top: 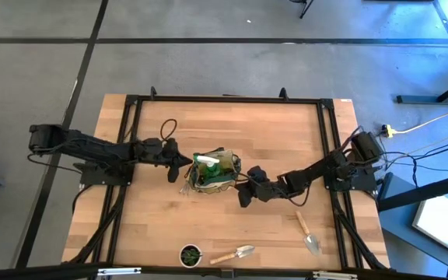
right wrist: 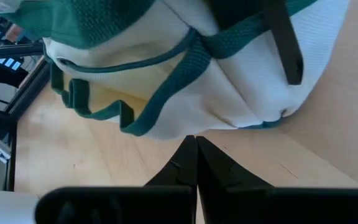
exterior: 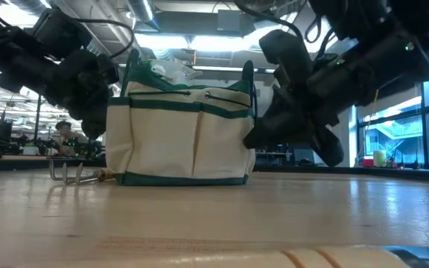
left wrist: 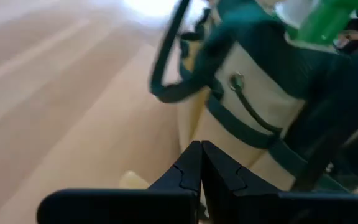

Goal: Pick & Place Garden tools in Gardening bag
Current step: Adjust the green gardening bag

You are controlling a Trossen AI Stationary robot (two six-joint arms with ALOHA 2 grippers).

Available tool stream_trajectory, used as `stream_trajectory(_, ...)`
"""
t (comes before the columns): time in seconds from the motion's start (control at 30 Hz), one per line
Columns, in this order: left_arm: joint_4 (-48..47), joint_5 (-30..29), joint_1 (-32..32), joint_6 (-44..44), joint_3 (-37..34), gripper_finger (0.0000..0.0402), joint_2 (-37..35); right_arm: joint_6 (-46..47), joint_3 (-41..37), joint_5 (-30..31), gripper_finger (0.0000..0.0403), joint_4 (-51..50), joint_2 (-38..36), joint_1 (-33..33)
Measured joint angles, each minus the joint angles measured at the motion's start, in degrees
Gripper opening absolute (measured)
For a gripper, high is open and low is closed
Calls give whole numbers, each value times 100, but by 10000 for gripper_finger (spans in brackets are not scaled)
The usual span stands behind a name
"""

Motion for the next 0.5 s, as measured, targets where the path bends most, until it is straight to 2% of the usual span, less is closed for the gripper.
stream_trajectory(0.5, 1540, 112, -590, -484, 40, 2, 1495, -391, 0, -193, 0, -61, -4, -257)
